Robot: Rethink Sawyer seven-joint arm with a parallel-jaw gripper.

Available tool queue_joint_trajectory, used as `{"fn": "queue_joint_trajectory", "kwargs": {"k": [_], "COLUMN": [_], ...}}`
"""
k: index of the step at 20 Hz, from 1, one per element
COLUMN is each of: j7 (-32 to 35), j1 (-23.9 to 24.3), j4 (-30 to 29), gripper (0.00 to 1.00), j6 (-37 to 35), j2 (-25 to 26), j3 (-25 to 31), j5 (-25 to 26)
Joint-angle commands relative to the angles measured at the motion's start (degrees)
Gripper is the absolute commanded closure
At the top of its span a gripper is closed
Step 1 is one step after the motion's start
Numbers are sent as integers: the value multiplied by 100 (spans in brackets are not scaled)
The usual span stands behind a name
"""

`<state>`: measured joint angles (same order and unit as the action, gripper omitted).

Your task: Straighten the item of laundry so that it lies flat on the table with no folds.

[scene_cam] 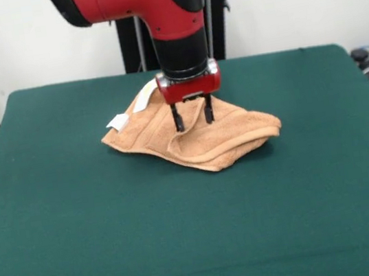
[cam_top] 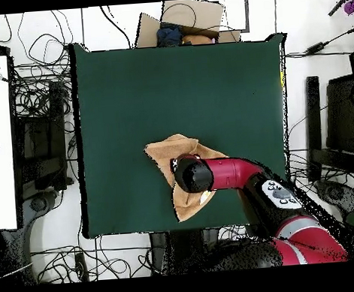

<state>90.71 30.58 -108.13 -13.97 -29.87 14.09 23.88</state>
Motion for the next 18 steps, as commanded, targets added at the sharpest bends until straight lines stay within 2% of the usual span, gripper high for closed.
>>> {"fn": "queue_joint_trajectory", "kwargs": {"k": [1,6,11,18], "j7": [28,80,203,203], "j1": [-80,-193,-298,-382], "j4": [204,90,112,234], "gripper": [0,0,0,0], "j6": [-190,-239,52,-36], "j2": [-51,-308,-185,-231], "j3": [374,309,176,172], "j5": [311,304,417,466]}}
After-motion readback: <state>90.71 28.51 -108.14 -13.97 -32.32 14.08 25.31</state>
